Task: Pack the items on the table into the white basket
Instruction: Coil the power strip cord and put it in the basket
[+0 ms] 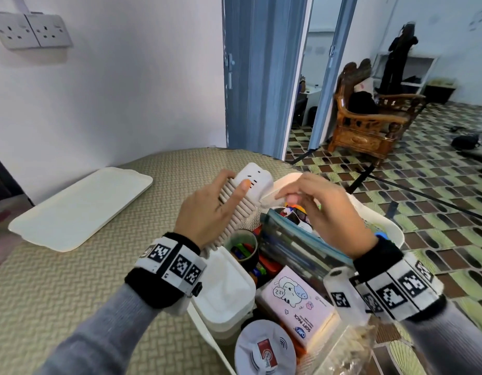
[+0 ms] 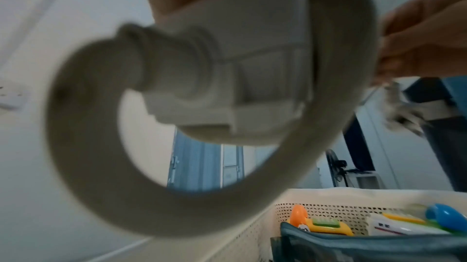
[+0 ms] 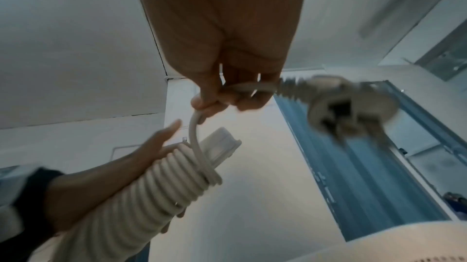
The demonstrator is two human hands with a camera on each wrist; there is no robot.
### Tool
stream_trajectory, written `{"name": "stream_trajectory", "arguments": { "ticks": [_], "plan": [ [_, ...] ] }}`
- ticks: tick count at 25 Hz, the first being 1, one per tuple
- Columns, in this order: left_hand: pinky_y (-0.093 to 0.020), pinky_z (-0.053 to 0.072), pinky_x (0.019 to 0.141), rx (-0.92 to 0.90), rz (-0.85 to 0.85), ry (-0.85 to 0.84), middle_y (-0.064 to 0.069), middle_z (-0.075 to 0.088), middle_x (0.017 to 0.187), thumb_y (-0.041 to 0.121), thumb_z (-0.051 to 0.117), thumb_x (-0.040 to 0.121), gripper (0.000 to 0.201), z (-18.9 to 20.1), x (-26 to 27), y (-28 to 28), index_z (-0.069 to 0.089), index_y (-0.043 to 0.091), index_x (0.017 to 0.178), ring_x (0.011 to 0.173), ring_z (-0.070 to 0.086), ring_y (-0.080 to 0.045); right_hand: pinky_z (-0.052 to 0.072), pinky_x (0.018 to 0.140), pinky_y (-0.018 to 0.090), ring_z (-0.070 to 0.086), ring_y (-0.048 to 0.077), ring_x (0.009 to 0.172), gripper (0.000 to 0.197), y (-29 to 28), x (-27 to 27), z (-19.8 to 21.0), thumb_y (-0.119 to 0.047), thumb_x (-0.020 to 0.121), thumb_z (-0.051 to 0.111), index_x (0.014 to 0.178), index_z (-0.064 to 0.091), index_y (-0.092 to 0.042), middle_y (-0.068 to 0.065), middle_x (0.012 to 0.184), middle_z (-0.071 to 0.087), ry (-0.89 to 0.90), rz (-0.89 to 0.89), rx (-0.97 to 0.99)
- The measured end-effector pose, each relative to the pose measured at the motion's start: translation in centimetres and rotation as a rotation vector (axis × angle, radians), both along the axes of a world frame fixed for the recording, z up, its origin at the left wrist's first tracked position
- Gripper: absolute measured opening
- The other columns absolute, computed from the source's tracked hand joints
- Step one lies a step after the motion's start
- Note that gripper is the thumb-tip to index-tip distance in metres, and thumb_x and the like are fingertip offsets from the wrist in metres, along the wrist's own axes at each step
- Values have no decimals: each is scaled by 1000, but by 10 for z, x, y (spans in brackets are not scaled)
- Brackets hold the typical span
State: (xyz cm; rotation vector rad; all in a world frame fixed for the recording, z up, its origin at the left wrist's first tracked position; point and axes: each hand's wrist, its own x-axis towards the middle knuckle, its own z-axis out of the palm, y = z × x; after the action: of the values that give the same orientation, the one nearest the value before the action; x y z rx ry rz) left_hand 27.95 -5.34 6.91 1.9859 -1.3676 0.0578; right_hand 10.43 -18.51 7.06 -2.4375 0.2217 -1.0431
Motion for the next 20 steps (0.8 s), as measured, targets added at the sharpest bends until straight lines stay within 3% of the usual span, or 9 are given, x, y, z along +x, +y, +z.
{"name": "stream_trajectory", "arguments": {
  "ticks": [2,4,6,9,12,14,17,20],
  "plan": [
    [-17,47,54,83,-164,-38,6,57,72,73,24,81,59,-1,-12,-3,45,32,117,64,60,-6,33,83,29,49,9,86,18,-6,0,12,-25,92,54,90,72,-26,-16,87,50,-24,-87,-225],
    [-14,45,55,93,-241,-82,8,59,75,79,35,74,62,0,-19,-5,46,33,115,64,59,-1,23,92,30,44,10,98,16,-11,4,14,-40,88,54,88,70,-38,-13,93,49,22,-125,-301],
    [-12,45,55,61,-269,-70,8,61,76,81,42,71,62,2,-22,-7,45,36,113,63,59,3,28,95,31,46,13,105,16,-15,8,11,-45,80,63,93,66,-35,-6,102,53,26,-77,-97],
    [-14,51,55,13,-299,-5,4,65,79,82,44,72,61,2,-26,-9,35,44,118,63,63,0,46,87,34,58,17,97,28,-12,9,5,-37,77,75,91,65,-15,2,98,60,-92,47,410],
    [-22,58,61,5,-321,229,-5,70,81,69,46,79,57,3,-32,-12,20,53,127,62,68,-5,49,75,25,60,9,87,23,-1,12,-10,-33,93,56,104,58,-13,-4,94,63,-115,118,682],
    [-29,60,59,0,-340,304,-5,71,84,64,45,84,49,1,-33,-14,23,54,126,63,69,-5,49,68,19,59,6,84,26,-2,13,-16,-39,95,43,111,51,-21,-5,101,61,-206,108,864],
    [-38,60,58,-39,-369,441,-4,72,88,68,48,84,42,-3,-27,-17,37,50,121,67,71,-12,47,83,18,56,7,103,44,-13,10,-16,-47,101,28,123,54,-19,4,124,55,-109,-76,772],
    [-38,58,58,-88,-424,598,-5,72,85,61,53,83,40,-1,-27,-22,45,41,116,69,71,-21,37,107,31,48,10,123,64,-22,6,-18,-61,94,30,132,49,-13,2,134,53,-28,-58,860]
  ]
}}
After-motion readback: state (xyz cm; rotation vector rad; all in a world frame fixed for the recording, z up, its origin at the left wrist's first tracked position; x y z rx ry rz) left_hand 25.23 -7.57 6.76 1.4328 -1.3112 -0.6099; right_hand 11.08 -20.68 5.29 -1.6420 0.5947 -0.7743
